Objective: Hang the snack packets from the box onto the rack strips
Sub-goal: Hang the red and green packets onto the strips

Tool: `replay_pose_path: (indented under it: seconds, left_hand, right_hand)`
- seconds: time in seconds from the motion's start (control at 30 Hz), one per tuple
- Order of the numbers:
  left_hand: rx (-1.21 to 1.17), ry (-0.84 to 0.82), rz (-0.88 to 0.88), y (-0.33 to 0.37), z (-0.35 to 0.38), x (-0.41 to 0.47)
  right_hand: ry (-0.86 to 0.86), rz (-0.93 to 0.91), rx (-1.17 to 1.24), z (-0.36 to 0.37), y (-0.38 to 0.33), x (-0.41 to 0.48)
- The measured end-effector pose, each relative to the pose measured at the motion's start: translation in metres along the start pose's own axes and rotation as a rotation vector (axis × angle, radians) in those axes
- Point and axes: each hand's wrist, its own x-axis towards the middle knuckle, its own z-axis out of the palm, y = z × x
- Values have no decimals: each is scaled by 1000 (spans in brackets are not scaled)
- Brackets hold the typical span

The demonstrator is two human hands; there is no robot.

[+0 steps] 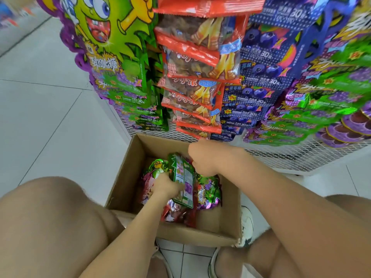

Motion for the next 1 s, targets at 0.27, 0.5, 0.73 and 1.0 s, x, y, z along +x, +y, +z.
replay_pose_path:
  seconds: [0.27, 0.5, 0.73, 1.0]
  left_hand:
    - [518, 156, 476, 51, -54, -111]
    - [460, -217, 621, 38, -110, -122]
    - [0, 317, 656, 55, -177, -135]
    - [-76, 445, 1001, 106, -240, -184]
  right_hand:
    - [266, 282, 671, 25, -29, -1]
    - [203, 349, 777, 27, -36, -25]
    - [361, 171, 897, 13, -39, -54]
    - [807, -7, 683, -68, -70, -97]
